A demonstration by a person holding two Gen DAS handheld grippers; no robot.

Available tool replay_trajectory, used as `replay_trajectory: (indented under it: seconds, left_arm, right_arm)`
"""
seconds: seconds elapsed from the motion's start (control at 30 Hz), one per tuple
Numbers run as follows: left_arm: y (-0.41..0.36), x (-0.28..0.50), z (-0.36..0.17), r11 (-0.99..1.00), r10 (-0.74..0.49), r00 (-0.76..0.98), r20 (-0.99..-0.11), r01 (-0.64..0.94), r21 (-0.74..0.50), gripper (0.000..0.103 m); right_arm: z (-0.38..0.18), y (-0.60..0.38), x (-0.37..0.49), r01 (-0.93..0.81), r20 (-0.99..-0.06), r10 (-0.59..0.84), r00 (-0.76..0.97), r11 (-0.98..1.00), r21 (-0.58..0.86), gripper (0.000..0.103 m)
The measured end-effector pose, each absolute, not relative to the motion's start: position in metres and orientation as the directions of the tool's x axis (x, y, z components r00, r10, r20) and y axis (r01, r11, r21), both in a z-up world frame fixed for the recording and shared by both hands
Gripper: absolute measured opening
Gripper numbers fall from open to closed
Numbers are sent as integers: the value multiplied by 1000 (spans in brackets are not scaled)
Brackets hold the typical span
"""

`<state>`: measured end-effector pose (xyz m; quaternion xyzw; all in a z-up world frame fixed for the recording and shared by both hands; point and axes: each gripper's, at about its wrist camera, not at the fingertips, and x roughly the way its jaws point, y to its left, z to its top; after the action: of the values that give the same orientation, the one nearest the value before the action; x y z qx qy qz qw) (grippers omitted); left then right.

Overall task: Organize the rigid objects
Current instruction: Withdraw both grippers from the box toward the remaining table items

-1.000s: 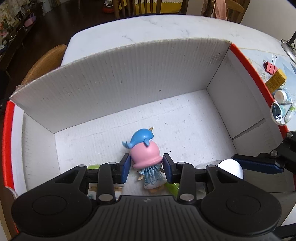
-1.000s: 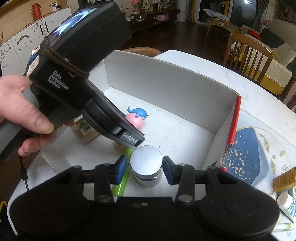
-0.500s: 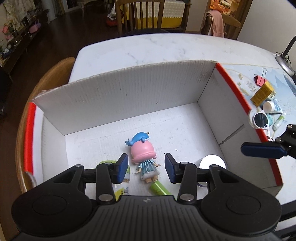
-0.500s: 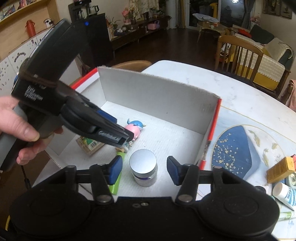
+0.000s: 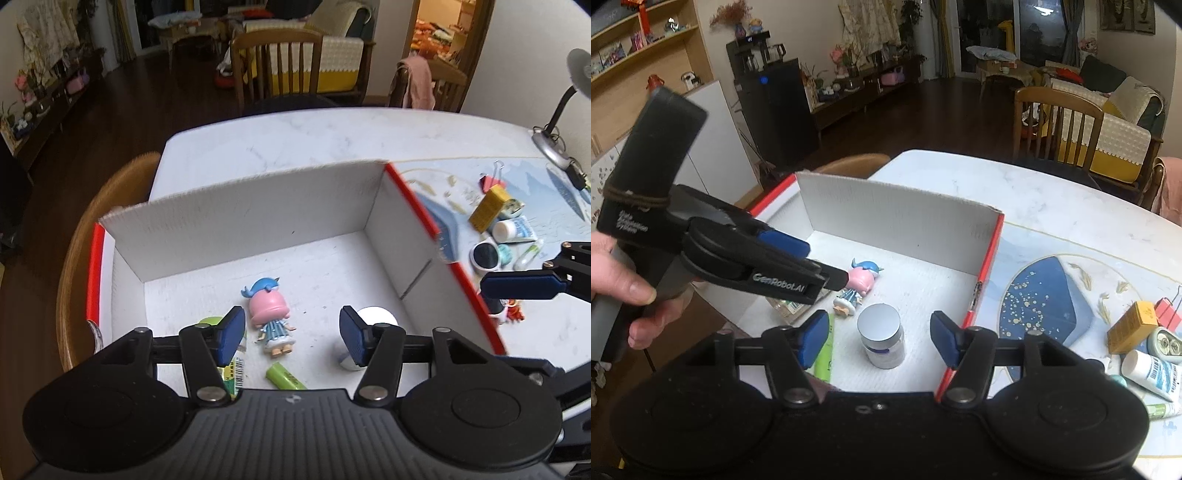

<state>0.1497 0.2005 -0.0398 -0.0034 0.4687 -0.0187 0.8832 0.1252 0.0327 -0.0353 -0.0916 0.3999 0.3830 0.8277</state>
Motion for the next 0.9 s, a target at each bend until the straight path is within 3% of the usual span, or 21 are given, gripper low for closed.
replay_trajectory:
  seconds: [0.13,0.23,0.47,0.57,0.8,0.9]
  left_arm:
    - [190,139,-27,999,-47,590,-806,42,-27,56]
    - [180,131,-19,998,-54,610,-791,52,-27,63]
    - [155,119,-6,998,-66,640,-765,62,-34,65]
    - [144,115,-2,997,-70,651,-756,60,-42,73]
    - [120,108,-1,997,-75,668,-740,53,-53,75]
    - [108,107,-2,997,-78,672,-737,54,-56,82]
  right_arm:
    - [-28,20,121,-697,-713,578,396,695,176,65]
    - [-22,9,118,-694,-697,593,402,694,190,66]
    - [-13,-21,111,-683,-666,615,422,699,212,79]
    - [-10,-35,108,-680,-654,624,428,699,221,84]
    - [-5,-70,106,-665,-628,637,446,706,244,91]
    - [-5,-86,106,-651,-619,636,461,716,251,95]
